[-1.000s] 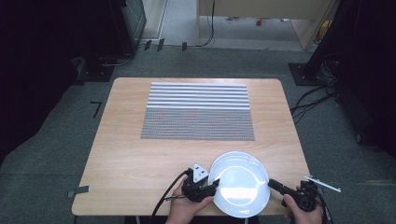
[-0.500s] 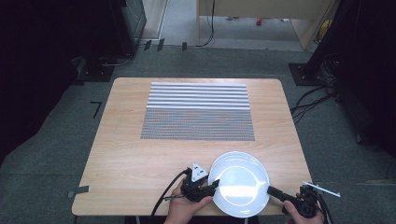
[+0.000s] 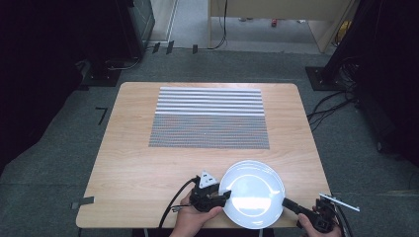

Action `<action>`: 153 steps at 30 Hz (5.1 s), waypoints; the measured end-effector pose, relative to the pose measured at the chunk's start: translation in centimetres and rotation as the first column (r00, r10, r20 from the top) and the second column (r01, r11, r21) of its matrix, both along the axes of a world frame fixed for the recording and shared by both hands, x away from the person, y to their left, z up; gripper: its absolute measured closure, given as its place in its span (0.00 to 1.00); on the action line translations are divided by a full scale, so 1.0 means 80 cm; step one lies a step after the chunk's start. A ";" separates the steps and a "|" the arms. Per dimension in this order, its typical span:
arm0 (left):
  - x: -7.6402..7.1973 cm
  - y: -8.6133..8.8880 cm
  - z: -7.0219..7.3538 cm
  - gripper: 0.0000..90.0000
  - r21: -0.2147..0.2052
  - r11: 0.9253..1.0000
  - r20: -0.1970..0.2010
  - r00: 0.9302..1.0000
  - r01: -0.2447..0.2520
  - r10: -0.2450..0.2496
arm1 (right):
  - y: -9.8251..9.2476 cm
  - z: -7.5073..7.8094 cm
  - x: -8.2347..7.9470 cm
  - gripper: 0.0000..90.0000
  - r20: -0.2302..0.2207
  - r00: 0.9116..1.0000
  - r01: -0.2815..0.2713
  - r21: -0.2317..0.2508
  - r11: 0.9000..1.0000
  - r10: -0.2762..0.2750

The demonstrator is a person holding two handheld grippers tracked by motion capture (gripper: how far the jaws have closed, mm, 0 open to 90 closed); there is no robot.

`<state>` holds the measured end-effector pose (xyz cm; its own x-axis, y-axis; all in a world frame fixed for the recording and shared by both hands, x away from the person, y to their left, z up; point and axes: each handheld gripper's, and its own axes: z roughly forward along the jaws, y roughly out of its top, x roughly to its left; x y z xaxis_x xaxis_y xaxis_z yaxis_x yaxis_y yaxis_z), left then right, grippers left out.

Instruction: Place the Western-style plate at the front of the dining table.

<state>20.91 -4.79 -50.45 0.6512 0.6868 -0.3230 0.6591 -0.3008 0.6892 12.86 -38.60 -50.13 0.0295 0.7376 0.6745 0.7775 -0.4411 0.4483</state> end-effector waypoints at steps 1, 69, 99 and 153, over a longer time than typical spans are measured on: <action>0.000 0.000 0.000 0.57 0.000 1.000 0.000 1.000 0.000 0.000 | 0.000 0.000 0.000 0.94 0.000 1.000 0.000 0.000 1.000 0.000; 0.084 0.101 0.091 0.81 -0.276 0.942 -0.075 0.981 -0.194 0.180 | 0.053 0.079 0.161 0.98 0.196 0.975 -0.143 0.194 0.971 0.104; 0.221 0.133 0.128 0.80 -0.232 0.920 -0.077 0.949 -0.315 0.305 | 0.106 0.113 0.305 0.98 0.200 0.976 -0.129 0.188 0.974 0.091; 0.367 0.099 0.010 0.75 0.070 0.873 -0.207 0.849 -0.482 0.486 | 0.144 -0.037 0.427 0.94 0.004 0.991 0.134 0.100 0.986 -0.135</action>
<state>50.25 3.11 -49.68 0.1525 0.9028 -0.4020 0.8528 0.0854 0.5152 47.03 -27.06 -53.10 0.1164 0.6570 0.7448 0.7031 -0.5842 0.4055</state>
